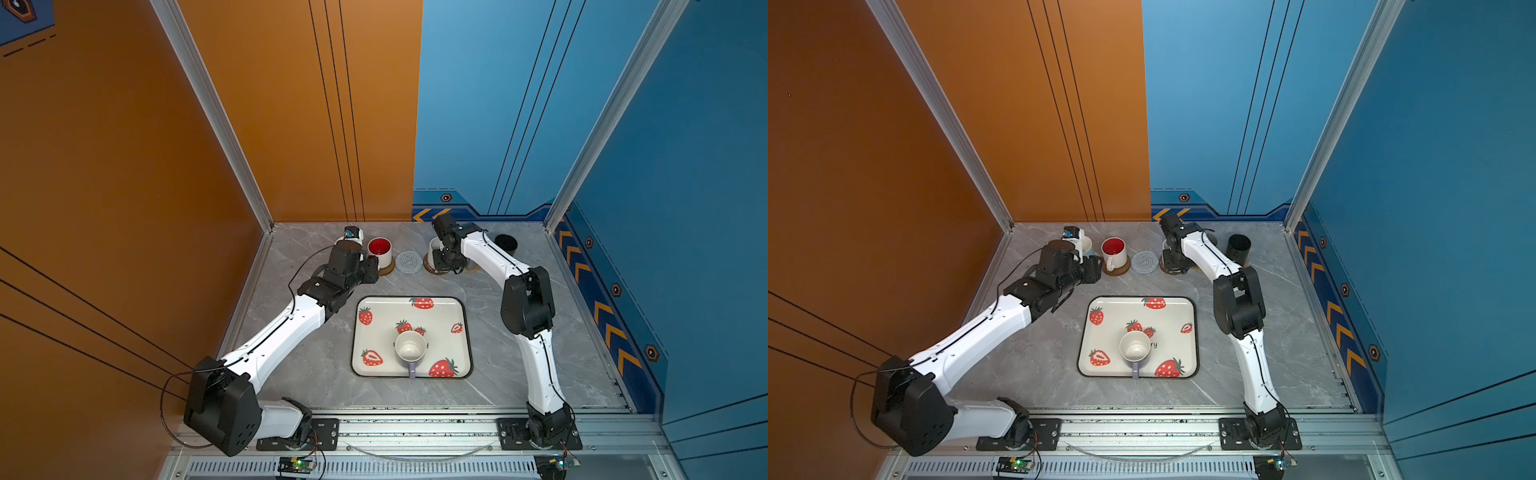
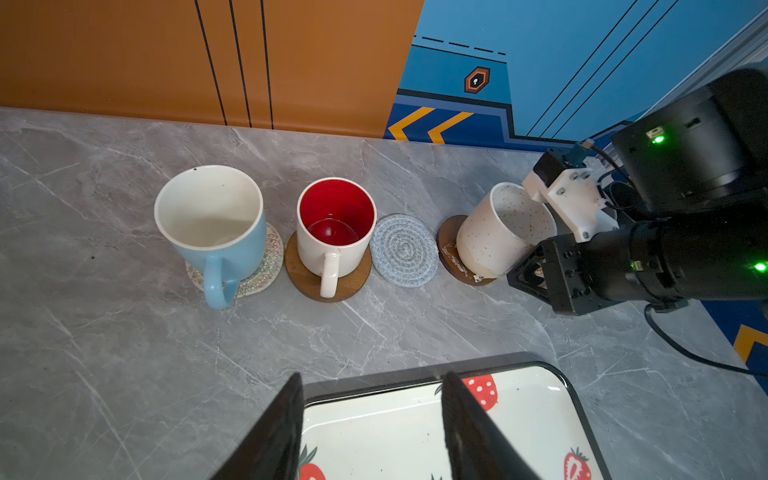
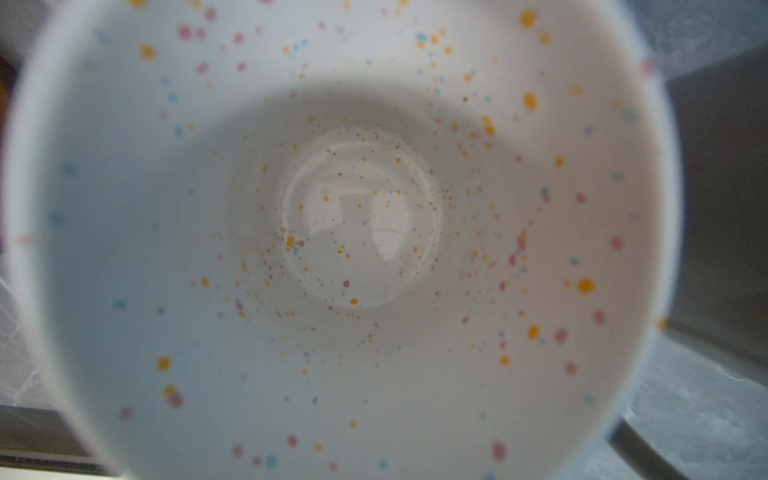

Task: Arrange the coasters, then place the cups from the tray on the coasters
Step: 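Lower the speckled mug onto the brown wooden coaster with the right gripper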

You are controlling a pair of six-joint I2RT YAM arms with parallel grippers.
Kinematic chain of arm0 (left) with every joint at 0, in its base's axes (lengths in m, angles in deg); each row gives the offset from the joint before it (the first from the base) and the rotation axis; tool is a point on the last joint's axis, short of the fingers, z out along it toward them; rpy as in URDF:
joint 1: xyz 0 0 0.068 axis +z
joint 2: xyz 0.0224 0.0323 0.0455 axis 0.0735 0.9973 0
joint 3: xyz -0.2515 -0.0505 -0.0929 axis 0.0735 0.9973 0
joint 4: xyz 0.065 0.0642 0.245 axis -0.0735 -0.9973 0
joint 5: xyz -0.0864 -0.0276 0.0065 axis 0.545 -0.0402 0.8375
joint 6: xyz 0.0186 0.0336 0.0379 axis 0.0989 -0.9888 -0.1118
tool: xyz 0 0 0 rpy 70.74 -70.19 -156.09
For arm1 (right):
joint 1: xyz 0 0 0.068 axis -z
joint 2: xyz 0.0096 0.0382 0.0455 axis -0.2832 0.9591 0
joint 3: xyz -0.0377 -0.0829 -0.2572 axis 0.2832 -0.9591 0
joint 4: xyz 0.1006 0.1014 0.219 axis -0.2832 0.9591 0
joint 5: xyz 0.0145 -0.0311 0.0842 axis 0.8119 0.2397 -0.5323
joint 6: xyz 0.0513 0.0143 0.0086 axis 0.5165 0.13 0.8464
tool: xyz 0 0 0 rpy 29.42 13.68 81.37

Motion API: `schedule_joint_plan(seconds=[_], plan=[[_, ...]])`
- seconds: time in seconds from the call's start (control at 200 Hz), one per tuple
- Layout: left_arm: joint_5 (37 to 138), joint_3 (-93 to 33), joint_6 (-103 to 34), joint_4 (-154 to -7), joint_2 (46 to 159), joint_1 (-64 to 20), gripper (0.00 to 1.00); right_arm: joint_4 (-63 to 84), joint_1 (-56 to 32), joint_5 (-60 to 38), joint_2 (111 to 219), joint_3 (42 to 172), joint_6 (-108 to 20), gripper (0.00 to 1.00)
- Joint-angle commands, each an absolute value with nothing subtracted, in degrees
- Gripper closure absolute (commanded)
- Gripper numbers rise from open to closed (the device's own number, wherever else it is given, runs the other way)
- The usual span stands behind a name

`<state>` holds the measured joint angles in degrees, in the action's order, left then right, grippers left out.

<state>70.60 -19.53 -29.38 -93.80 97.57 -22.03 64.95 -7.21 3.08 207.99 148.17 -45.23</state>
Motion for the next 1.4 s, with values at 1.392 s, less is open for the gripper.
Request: schedule_joint_plan(seconds=[1.392], plan=[[71.3,-18.8,-29.1,-93.5,96.9,-21.4,0.46,64.6,-7.6,3.6,209.0,150.9,-45.1,1.00]])
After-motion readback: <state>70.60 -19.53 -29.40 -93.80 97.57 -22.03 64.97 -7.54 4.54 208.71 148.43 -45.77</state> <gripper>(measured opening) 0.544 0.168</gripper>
